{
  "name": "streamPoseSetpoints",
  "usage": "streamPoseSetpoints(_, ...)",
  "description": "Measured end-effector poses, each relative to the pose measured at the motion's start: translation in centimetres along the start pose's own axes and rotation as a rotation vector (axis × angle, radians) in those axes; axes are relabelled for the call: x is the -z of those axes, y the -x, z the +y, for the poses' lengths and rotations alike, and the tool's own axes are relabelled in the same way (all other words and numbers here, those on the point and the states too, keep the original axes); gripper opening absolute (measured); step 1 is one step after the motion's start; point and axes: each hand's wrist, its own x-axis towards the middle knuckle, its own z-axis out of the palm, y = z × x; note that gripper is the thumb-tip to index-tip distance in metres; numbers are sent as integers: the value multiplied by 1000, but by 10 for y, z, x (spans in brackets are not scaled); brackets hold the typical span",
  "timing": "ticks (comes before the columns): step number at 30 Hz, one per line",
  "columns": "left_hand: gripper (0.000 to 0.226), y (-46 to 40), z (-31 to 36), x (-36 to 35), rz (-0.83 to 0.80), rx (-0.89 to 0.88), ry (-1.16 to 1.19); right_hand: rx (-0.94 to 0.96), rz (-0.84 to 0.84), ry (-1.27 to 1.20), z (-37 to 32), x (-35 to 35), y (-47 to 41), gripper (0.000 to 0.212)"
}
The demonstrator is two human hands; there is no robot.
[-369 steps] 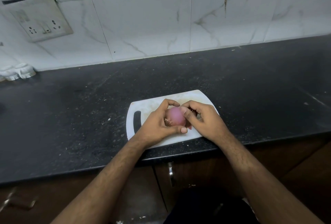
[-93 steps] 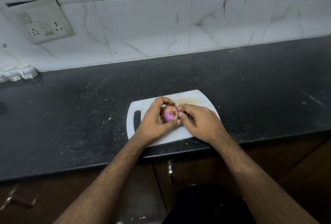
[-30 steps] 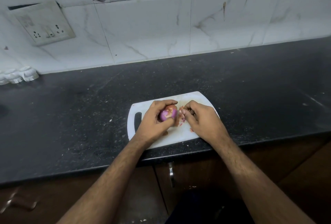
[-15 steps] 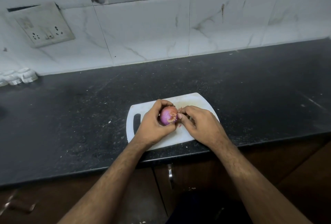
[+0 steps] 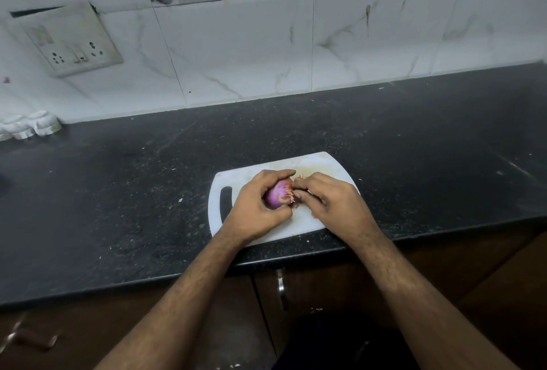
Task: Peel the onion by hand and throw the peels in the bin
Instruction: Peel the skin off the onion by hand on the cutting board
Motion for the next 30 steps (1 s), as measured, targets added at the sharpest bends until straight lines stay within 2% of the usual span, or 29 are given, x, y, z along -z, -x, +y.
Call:
streamPoseSetpoints(14,72,0,1,0,-60,13,-17,71,13,96,1,-2,2,20)
streamPoseSetpoints(20,70,0,1,-1,-65,-3,-17,-4,-36,116,-3,-2,0,27)
streamPoseSetpoints(23,69,0,2,-1,-63,-8,-21,-20,-60,119,-4,-1,-1,18)
streamPoseSetpoints(30,64,0,5,-1,-75,-16,-29,-97,-66,50,-3,-1,-4,11)
